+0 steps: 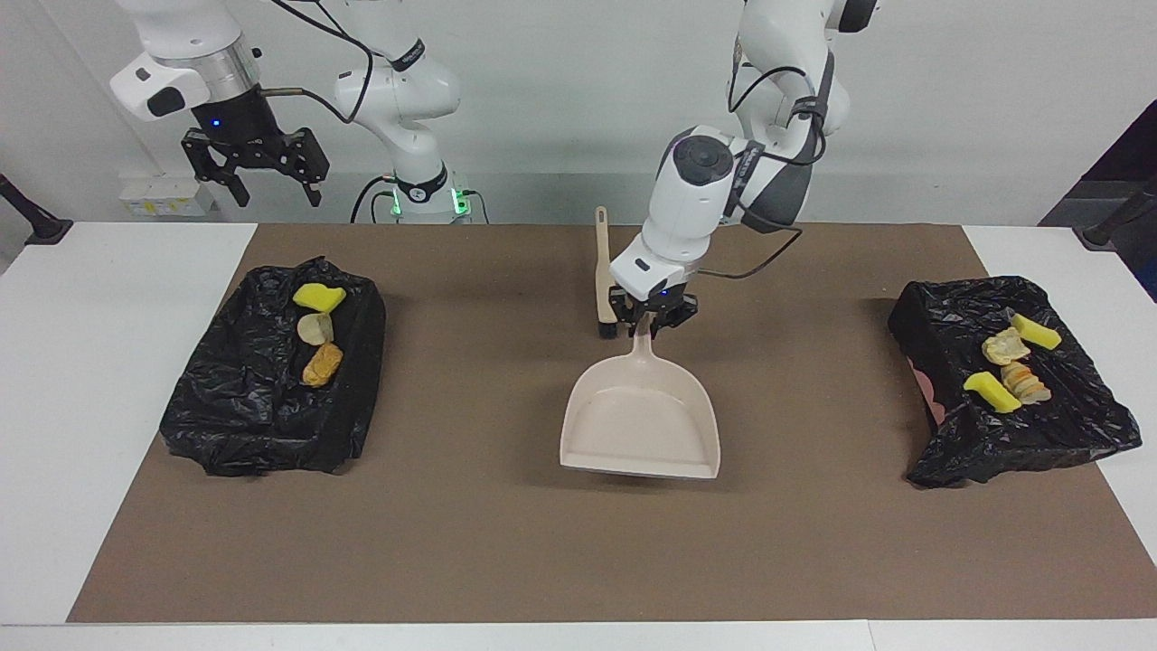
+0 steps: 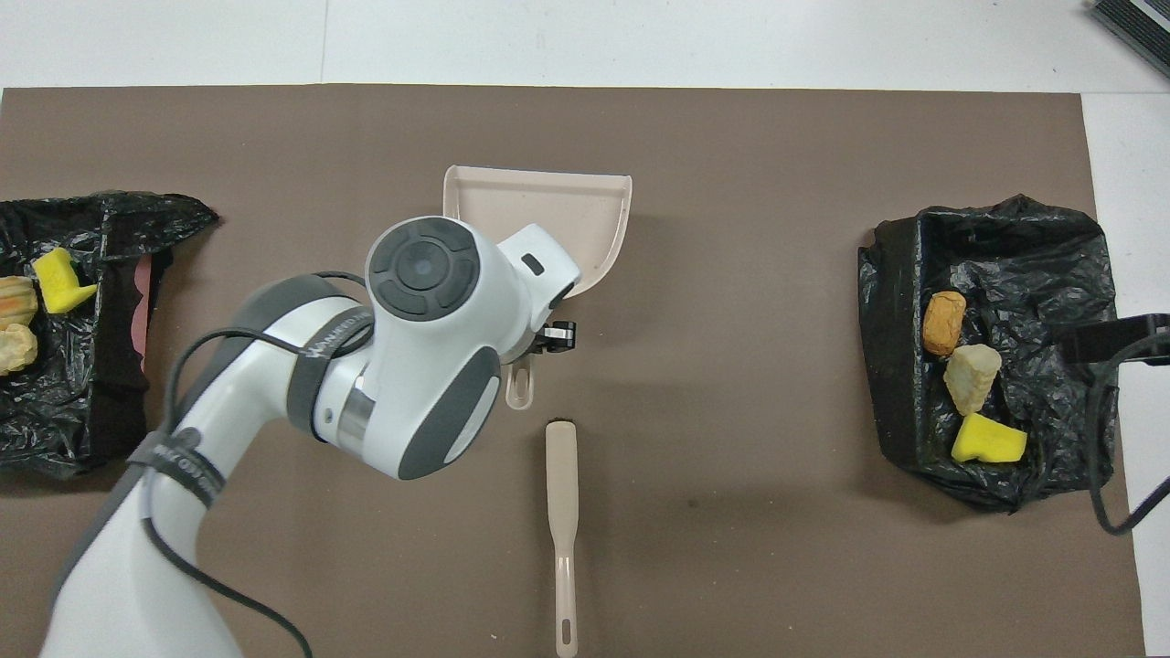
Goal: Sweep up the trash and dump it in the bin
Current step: 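Lower the dustpan onto the table center with the left gripper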
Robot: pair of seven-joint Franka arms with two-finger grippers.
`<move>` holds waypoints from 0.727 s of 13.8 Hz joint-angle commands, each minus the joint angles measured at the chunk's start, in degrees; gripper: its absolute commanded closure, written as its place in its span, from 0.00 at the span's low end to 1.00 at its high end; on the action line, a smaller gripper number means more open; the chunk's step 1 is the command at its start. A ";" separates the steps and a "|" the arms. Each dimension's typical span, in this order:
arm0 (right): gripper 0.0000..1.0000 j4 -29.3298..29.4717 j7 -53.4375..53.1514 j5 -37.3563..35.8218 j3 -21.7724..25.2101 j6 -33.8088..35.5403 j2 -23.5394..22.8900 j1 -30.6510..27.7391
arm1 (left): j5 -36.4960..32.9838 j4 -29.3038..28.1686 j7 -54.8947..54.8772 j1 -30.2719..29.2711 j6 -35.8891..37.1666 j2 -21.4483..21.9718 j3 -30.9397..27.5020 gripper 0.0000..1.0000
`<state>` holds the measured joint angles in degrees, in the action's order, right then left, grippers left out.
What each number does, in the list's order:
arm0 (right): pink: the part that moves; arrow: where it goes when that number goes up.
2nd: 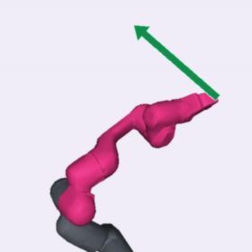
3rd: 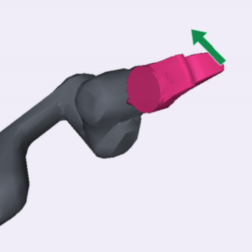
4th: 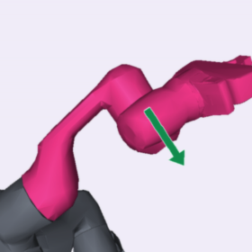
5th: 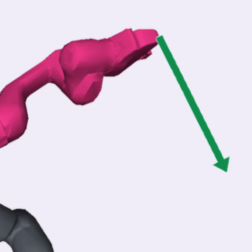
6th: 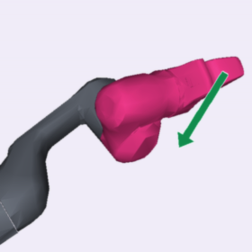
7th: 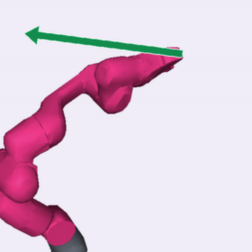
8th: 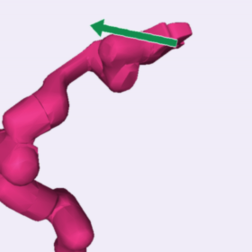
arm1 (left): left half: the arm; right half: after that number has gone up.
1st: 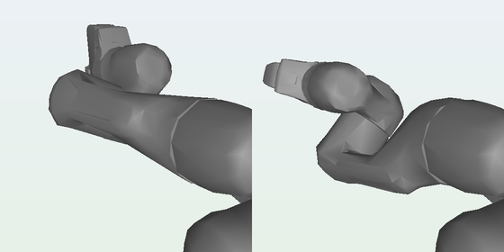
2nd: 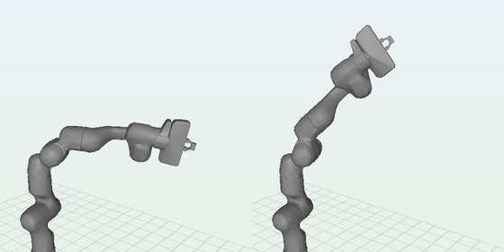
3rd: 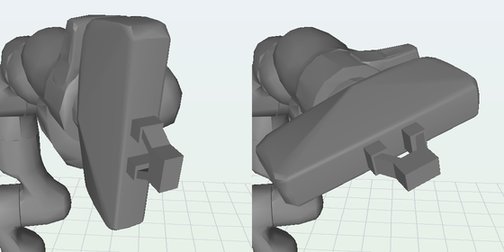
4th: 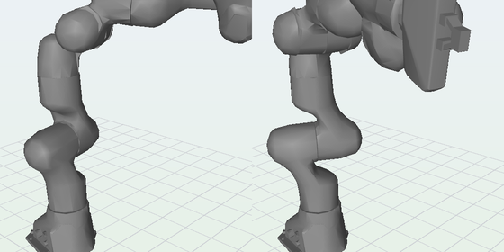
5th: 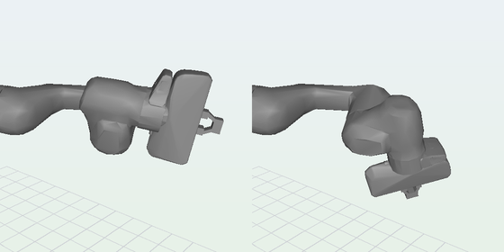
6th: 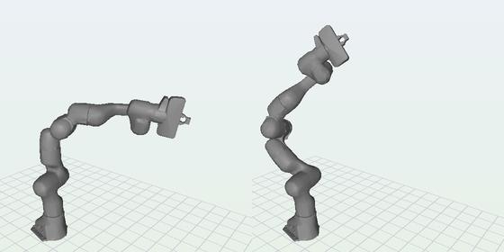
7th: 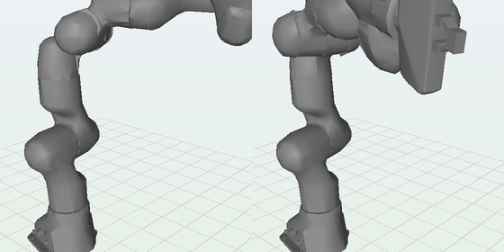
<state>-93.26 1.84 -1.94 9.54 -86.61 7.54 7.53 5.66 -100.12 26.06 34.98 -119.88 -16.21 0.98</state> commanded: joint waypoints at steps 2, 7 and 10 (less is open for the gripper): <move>0.00 -0.88 1.50 -0.08 -1.63 -1.10 0.37 -1.38 | 0.85 -0.60 2.32 3.42 -3.26 -1.72 -1.15 1.00; 0.00 -0.87 1.41 -0.08 -1.63 -1.01 0.45 -1.03 | 0.84 0.19 3.73 3.51 -5.97 -5.06 -1.15 1.00; 0.00 -0.87 1.41 -0.08 -1.63 -1.01 0.45 -1.03 | 0.93 -0.51 3.82 3.42 -5.90 -5.24 -1.15 1.00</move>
<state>-93.31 1.84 -1.94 8.40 -86.61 7.54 7.14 5.75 -100.12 29.37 37.75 -124.57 -21.56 0.57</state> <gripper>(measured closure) 0.000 0.687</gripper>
